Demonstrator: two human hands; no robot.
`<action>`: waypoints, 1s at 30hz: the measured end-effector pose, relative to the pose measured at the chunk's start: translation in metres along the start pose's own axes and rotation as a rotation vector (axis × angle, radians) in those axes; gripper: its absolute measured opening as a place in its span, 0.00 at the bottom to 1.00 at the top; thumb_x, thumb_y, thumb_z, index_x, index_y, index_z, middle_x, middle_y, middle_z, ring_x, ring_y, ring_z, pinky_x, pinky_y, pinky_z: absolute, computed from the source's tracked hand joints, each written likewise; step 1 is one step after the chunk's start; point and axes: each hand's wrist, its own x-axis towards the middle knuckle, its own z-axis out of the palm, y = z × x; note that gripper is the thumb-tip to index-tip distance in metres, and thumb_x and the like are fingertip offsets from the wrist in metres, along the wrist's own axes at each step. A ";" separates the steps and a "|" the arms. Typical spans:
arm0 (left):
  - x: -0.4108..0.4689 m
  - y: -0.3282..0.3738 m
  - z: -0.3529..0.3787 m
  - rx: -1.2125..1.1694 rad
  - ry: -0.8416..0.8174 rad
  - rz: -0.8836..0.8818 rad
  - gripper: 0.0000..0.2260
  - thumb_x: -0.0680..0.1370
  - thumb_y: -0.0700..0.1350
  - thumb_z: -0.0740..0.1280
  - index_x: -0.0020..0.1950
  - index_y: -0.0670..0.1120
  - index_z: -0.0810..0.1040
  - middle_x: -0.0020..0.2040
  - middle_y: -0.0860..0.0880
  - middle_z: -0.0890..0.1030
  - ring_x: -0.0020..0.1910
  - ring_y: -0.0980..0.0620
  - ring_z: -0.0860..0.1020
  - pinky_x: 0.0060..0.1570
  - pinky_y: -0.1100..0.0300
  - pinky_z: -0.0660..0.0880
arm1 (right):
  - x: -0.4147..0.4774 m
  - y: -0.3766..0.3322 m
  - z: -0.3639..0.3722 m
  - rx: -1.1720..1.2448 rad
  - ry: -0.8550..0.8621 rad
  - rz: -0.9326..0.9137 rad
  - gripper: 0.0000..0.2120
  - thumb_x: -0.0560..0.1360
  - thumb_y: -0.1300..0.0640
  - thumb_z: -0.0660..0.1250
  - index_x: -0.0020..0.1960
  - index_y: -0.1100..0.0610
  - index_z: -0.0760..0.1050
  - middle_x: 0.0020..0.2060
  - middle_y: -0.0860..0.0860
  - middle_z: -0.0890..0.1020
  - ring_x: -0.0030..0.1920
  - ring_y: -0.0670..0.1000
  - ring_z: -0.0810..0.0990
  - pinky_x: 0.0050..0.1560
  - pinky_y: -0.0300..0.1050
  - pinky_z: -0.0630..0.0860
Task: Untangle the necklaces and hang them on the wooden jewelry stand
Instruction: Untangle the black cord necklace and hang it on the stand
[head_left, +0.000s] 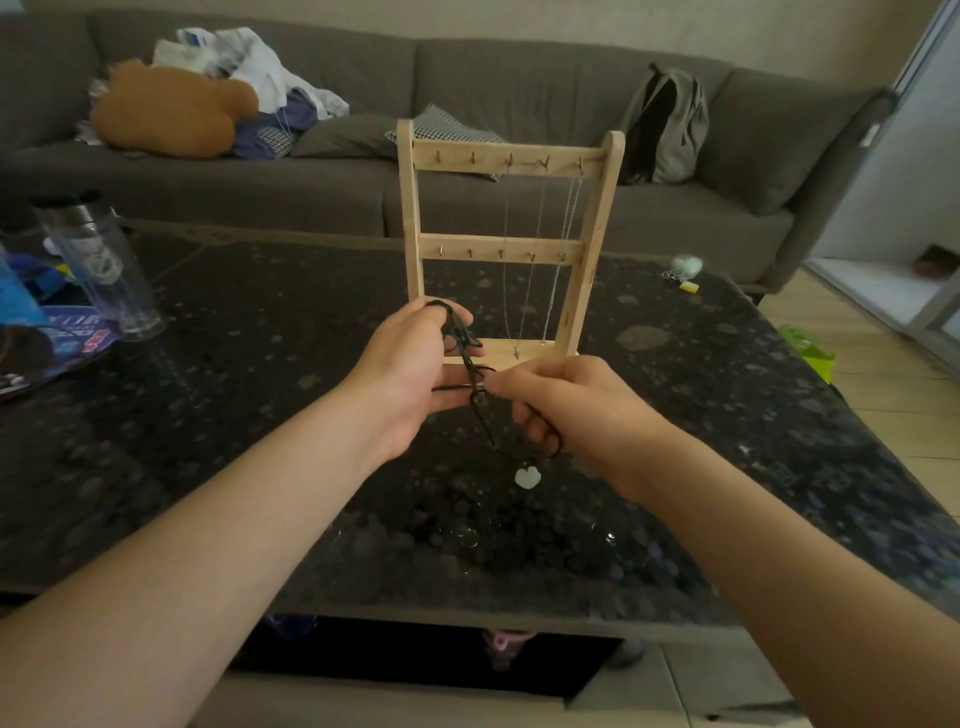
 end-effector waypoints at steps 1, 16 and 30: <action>0.000 0.000 0.000 0.014 -0.011 0.010 0.14 0.89 0.46 0.56 0.57 0.50 0.82 0.59 0.39 0.84 0.53 0.40 0.88 0.57 0.40 0.85 | -0.002 -0.001 0.000 -0.037 0.032 -0.044 0.14 0.75 0.42 0.79 0.50 0.52 0.87 0.39 0.48 0.83 0.40 0.46 0.80 0.45 0.44 0.75; 0.003 0.003 -0.004 -0.222 -0.197 -0.027 0.22 0.85 0.50 0.56 0.63 0.36 0.82 0.47 0.41 0.75 0.35 0.51 0.72 0.47 0.47 0.80 | 0.003 0.002 0.000 0.219 0.067 -0.162 0.07 0.82 0.55 0.73 0.55 0.58 0.85 0.44 0.52 0.90 0.40 0.43 0.83 0.41 0.37 0.76; 0.015 -0.006 -0.012 0.284 -0.043 0.393 0.08 0.86 0.45 0.68 0.60 0.55 0.85 0.50 0.48 0.85 0.44 0.54 0.83 0.57 0.50 0.86 | -0.001 -0.006 -0.007 -0.025 0.215 -0.202 0.05 0.82 0.51 0.72 0.53 0.49 0.87 0.45 0.55 0.88 0.42 0.53 0.84 0.36 0.27 0.77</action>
